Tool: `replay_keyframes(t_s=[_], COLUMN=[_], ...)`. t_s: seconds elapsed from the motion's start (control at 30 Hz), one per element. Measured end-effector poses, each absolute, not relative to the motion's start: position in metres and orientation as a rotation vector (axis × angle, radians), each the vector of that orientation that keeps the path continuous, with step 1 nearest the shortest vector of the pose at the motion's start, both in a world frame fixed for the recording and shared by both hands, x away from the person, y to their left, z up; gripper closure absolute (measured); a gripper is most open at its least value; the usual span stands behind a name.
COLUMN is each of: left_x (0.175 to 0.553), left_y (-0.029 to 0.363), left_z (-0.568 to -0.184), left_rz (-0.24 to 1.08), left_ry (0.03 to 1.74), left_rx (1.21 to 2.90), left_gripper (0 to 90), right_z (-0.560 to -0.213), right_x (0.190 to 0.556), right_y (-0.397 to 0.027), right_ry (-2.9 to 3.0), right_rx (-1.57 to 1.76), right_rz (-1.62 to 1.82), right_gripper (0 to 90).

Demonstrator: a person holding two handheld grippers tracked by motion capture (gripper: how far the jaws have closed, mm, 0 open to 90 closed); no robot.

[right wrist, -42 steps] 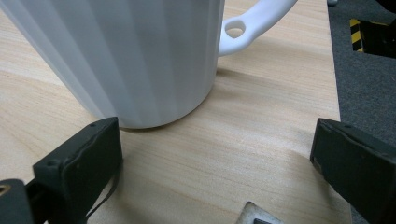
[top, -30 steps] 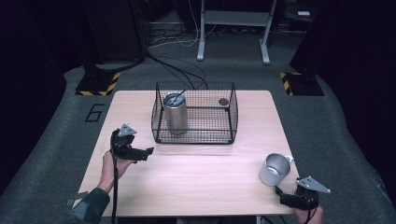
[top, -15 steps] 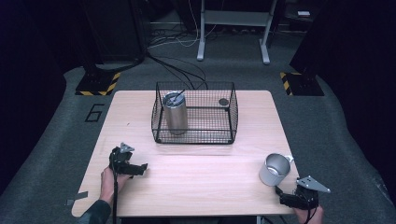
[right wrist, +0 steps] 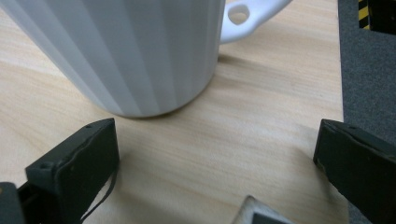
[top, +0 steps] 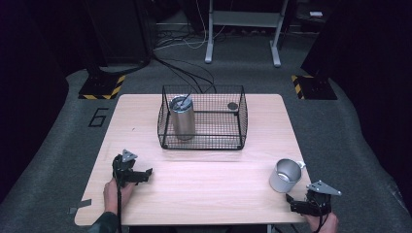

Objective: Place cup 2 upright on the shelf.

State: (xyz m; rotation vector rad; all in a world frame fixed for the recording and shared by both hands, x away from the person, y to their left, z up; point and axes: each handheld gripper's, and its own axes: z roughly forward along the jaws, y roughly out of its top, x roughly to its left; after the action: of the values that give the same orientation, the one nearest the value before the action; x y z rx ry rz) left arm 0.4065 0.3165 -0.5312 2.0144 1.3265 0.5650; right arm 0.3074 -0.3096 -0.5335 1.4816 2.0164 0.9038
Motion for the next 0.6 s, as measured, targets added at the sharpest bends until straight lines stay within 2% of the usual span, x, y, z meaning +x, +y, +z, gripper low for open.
replay_keyframes(t_s=[0.17, 0.4, 0.6], left_x=[0.410, 0.411, 0.411], left_y=[0.317, 0.316, 0.315], left_z=[-0.532, -0.531, -0.531], left_rz=[0.558, 0.549, 0.555], left_ry=[1.290, 1.292, 1.293], left_rx=[2.022, 2.028, 2.034], left_gripper=[0.0, 0.0, 0.0], right_z=[-0.522, -0.485, -0.457], right_x=[0.303, 0.295, 0.304], right_y=[-0.313, -0.309, -0.292], right_ry=[2.061, 2.038, 2.052], right_rx=[1.497, 1.448, 1.348], right_rz=[0.931, 1.024, 1.048], right_gripper=[0.0, 0.0, 0.0])
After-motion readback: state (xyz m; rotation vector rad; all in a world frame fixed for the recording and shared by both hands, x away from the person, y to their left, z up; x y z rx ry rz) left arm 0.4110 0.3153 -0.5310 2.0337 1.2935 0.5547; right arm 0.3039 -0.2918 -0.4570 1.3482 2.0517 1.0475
